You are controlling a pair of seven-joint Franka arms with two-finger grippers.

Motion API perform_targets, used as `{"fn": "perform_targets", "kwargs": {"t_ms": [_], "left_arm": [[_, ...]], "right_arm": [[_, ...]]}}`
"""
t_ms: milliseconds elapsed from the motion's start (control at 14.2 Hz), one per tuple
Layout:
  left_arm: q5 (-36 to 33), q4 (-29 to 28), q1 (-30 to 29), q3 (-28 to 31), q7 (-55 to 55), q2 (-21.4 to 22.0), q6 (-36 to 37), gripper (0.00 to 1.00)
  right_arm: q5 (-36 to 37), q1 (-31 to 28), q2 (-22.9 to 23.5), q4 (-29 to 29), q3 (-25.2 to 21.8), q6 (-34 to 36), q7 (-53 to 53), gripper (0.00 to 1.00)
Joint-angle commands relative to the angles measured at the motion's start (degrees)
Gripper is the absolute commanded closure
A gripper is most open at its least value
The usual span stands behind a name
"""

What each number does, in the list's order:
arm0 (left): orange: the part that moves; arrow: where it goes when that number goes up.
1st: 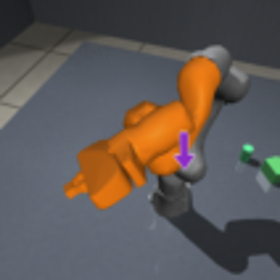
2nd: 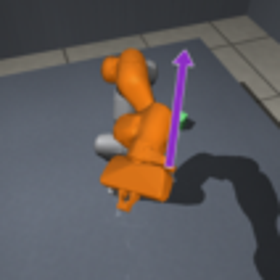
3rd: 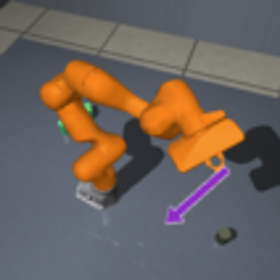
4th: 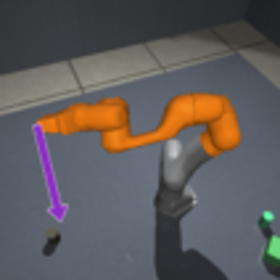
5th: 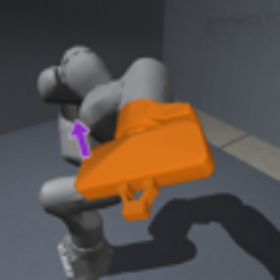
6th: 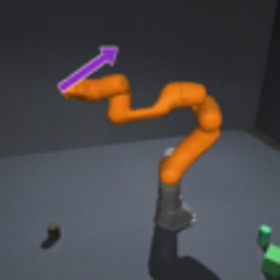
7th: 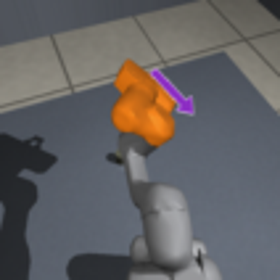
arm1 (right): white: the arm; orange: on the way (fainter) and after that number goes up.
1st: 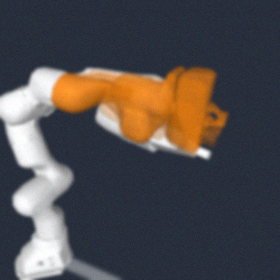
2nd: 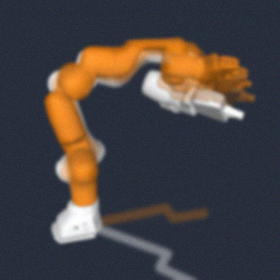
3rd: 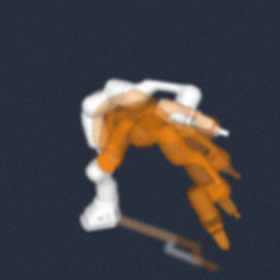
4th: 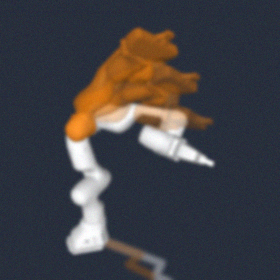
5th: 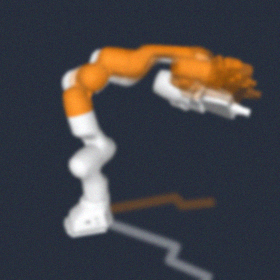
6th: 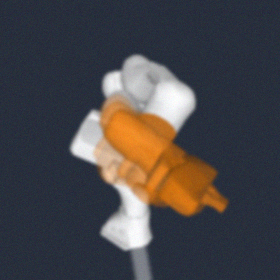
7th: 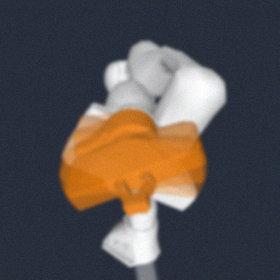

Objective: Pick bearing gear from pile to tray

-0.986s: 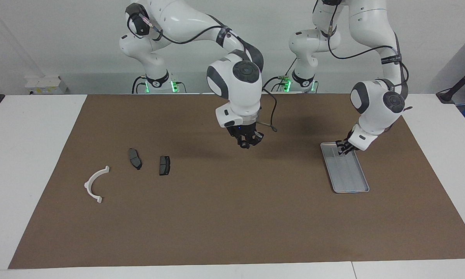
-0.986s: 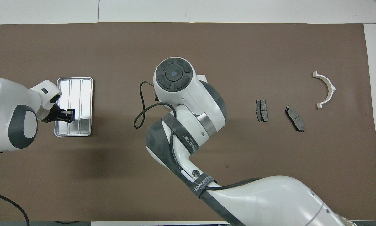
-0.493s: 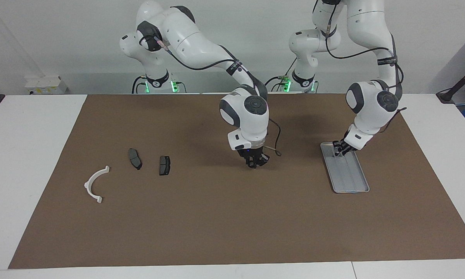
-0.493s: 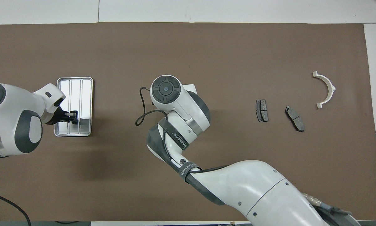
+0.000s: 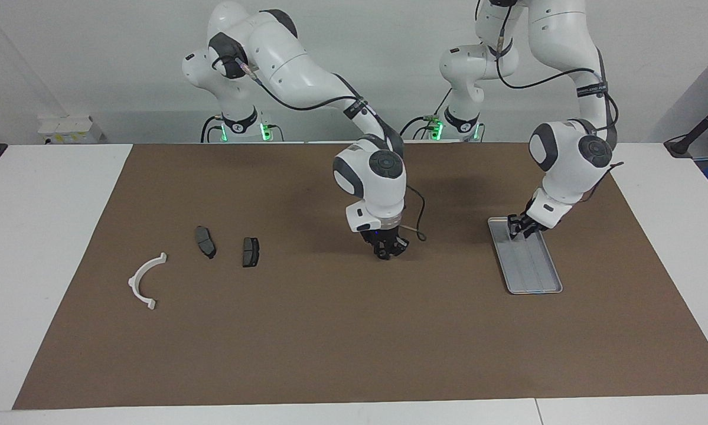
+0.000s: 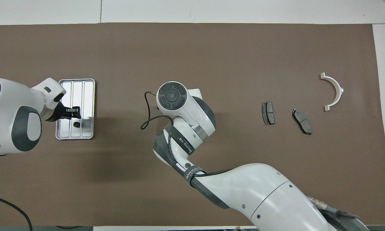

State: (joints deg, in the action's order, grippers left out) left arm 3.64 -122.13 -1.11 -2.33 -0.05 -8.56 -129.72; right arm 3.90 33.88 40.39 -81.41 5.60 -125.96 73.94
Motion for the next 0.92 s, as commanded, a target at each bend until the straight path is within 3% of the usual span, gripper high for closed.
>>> {"fn": "perform_targets", "kwargs": {"t_ms": [0,423,634,846], "left_arm": [[1.28,2.41,4.61,0.49,7.05,-1.10,0.52,0.61],[1.46,3.38,13.22,0.49,19.27,-2.68,-4.49,0.61],[1.28,10.65,21.47,0.75,31.46,-8.55,-3.79,0.61],[1.28,21.63,27.46,0.75,41.33,-14.01,-0.04,0.61]], "right_arm": [[1.55,-0.48,-0.22,-1.12,0.03,-1.23,1.29,0.01],[1.11,-5.66,-2.15,3.80,0.38,6.77,-1.85,0.00],[-0.30,-8.29,-5.48,3.81,0.38,10.01,-8.17,0.00],[-1.52,-12.15,-9.08,3.72,0.47,15.20,-20.55,0.00]]}}
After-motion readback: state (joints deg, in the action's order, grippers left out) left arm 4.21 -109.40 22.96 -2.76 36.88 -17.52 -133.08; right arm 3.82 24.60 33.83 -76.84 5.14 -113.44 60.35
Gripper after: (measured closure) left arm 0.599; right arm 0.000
